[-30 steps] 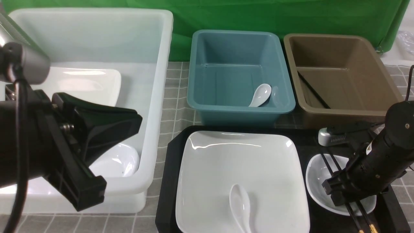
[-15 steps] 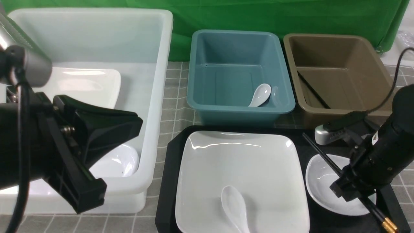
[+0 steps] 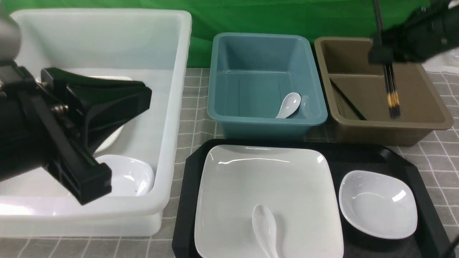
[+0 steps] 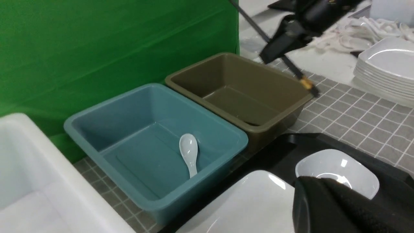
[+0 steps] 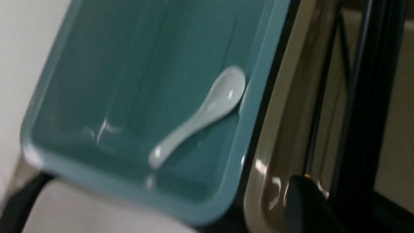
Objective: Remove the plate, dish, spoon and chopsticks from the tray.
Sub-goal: Use the right arm to put the chopsticks into the small storage box on the right, then use the right arm to grab a small plate from the dinner plate, then use the right arm to put the small plate into the large storage box on the left
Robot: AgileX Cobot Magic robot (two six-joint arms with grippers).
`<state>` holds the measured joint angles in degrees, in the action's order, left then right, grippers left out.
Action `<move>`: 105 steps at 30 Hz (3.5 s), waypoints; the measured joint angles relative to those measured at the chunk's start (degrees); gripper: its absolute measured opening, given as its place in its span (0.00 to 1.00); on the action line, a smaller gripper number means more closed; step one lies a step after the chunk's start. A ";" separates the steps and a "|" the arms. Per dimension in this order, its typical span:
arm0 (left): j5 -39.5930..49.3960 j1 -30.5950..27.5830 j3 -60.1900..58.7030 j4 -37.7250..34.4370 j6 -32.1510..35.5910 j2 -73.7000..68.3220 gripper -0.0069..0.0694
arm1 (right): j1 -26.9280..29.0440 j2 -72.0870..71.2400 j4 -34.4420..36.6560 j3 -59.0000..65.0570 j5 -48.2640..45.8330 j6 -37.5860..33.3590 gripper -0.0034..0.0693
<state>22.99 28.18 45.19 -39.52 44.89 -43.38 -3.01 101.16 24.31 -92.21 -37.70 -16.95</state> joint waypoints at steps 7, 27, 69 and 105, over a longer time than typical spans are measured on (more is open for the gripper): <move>0.00 0.00 0.00 -5.93 4.43 5.25 0.10 | 2.28 21.10 3.29 -18.90 3.76 1.28 0.21; 4.32 0.00 0.00 1.70 3.13 6.89 0.10 | 1.76 16.21 -9.95 -22.96 -19.41 4.05 0.44; 6.72 0.05 0.00 8.48 -1.80 6.95 0.10 | -21.67 -7.37 -37.72 46.75 9.01 -3.39 0.59; 34.63 0.05 8.32 51.47 -44.89 25.36 0.10 | -57.15 9.84 -25.62 -27.85 -18.40 -2.73 0.12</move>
<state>57.63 28.24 53.51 11.95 0.00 -18.01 -60.16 111.00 -1.31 -120.06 -56.11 -19.68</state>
